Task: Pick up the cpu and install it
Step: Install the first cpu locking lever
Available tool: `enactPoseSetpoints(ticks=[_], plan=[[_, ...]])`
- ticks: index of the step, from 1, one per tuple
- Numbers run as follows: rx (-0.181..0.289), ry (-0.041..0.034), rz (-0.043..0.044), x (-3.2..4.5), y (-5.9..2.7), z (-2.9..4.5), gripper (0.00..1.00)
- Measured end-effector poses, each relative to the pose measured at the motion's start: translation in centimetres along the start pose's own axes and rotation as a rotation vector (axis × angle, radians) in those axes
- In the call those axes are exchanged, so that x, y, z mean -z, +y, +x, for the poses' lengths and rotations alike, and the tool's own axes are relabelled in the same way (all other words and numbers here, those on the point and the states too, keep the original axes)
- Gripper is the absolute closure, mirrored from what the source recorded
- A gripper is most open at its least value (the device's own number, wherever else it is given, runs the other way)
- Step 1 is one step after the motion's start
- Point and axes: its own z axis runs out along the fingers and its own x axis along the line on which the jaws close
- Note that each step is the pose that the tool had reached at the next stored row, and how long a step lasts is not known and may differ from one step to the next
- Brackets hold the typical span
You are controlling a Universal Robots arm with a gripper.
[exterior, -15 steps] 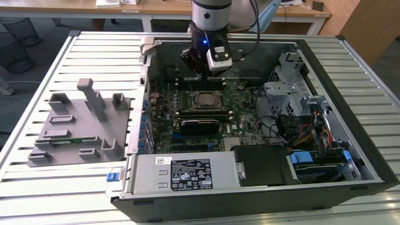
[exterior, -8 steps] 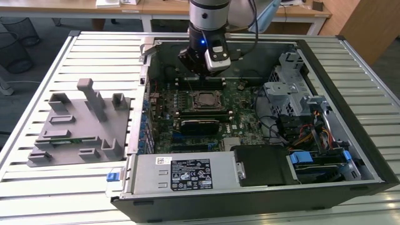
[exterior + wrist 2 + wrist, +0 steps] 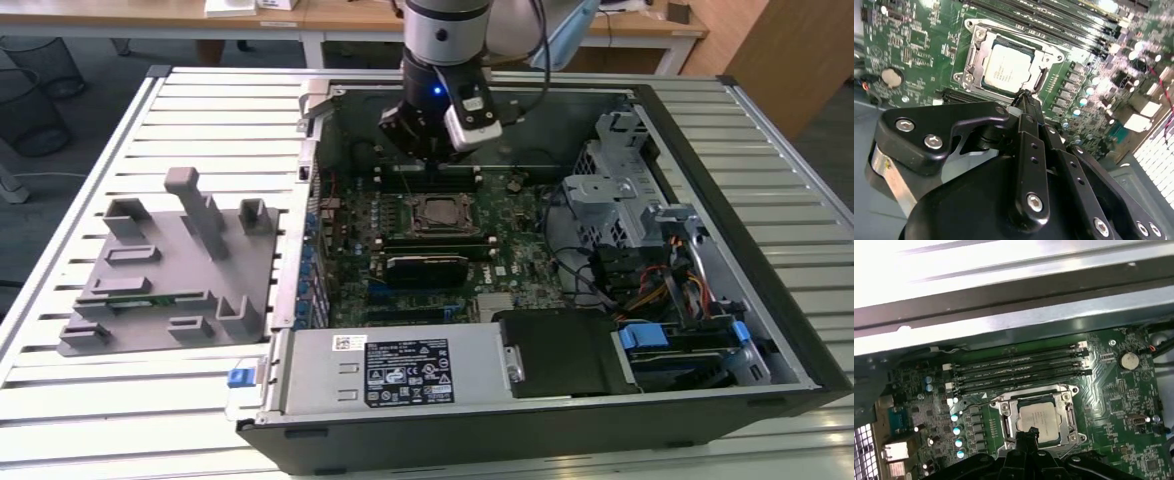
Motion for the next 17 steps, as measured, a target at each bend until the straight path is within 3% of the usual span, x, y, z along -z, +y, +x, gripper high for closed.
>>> enactPoseSetpoints(ticks=[11,17], plan=[[0.05,0.0003,0.0001,-0.06,-0.25,1.47,0.89],[0.052,-0.0056,-0.0008,-0.1,-0.53,3.16,0.89]])
